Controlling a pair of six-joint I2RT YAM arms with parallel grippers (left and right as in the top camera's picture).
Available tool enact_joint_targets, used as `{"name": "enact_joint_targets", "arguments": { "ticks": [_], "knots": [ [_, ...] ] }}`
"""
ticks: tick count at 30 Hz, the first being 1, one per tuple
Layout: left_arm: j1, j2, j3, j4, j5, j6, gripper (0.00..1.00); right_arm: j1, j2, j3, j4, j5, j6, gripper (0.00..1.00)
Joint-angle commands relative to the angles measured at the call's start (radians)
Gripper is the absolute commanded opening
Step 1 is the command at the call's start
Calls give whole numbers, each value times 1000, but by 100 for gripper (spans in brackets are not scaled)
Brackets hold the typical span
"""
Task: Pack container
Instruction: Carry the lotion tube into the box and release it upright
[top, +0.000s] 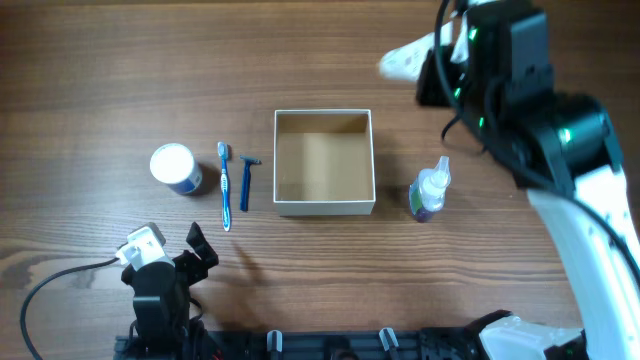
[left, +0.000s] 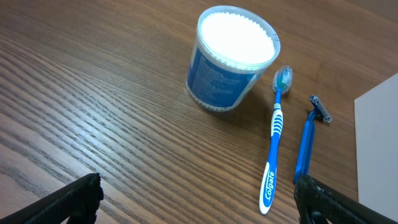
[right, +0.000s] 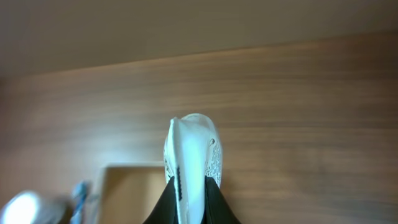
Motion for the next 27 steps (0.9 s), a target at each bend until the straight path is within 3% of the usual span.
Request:
{"name": "enact_joint_targets", "arguments": {
  "ticks": [1,9,27],
  "knots": [
    [5,-8,-8,0,2,8,100,97,19,8,-51,-3,38,4],
    [5,-8,-8,-1,2,8,100,196,135,6,-156,28,100,4],
    [5,-8,-8,-1,2,8,100,195,459,2,-72,137,110,5]
  ]
}}
